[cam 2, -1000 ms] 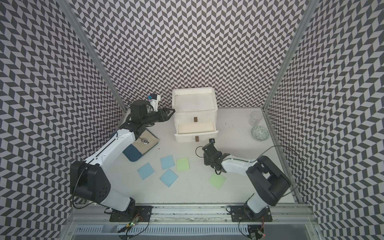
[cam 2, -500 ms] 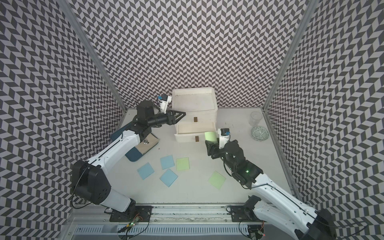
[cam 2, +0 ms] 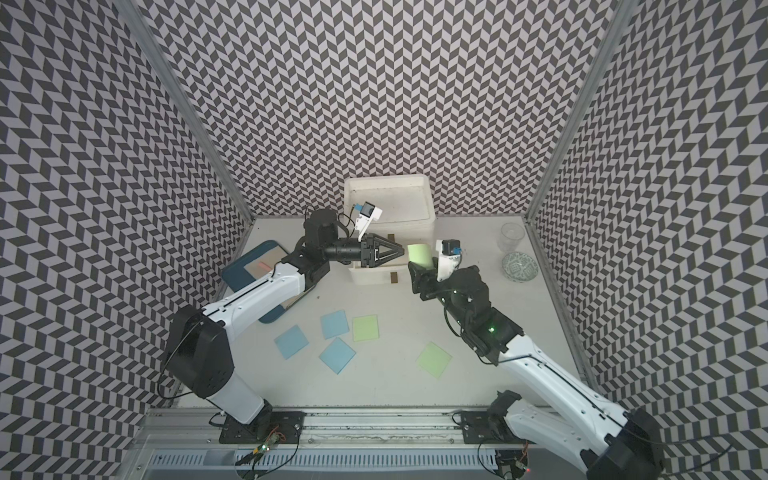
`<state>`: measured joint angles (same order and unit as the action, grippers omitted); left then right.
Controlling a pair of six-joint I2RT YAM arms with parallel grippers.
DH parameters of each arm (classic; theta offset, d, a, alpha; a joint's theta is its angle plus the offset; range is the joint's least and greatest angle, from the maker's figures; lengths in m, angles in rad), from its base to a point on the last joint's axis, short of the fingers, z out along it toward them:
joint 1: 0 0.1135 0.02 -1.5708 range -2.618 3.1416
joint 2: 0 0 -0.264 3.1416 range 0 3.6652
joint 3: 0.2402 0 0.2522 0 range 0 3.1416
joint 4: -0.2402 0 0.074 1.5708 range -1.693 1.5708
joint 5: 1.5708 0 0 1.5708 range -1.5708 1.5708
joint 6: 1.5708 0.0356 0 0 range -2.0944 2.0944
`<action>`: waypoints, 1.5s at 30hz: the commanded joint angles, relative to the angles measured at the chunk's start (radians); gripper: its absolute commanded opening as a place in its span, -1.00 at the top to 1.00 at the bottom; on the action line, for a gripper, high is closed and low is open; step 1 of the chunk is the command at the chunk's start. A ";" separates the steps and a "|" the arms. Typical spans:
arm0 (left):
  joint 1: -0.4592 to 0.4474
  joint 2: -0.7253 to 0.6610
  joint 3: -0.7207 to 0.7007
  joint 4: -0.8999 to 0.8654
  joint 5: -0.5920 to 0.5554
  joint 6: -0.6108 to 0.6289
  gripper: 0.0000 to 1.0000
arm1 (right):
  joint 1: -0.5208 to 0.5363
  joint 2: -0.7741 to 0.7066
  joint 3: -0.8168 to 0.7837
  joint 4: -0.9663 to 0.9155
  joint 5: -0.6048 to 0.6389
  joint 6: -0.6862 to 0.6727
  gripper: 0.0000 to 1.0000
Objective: Please put the sticky notes in the drawer by color
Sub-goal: Pick up the sticky notes from the center of the board, then place the sticky notes in the drawer.
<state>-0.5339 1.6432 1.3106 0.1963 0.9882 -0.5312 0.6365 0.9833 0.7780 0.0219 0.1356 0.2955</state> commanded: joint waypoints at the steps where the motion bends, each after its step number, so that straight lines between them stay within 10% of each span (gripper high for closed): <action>1: -0.007 0.003 -0.002 0.064 0.045 -0.026 -0.06 | -0.006 0.017 0.024 0.075 -0.051 0.001 -0.44; 18: -0.011 0.031 -0.036 0.156 0.061 -0.122 0.20 | -0.006 0.037 0.018 0.090 -0.101 -0.008 -0.45; 32: 0.025 0.020 -0.042 0.099 -0.008 -0.087 0.99 | -0.006 0.016 0.000 0.053 -0.058 -0.009 -0.69; 45: 0.089 -0.054 -0.013 -0.218 -0.467 0.208 0.92 | -0.009 -0.059 -0.083 -0.016 0.010 -0.003 -0.76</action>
<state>-0.4374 1.6032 1.2739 0.0723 0.6506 -0.4274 0.6315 0.9543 0.7238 -0.0086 0.1253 0.2886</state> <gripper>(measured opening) 0.065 0.876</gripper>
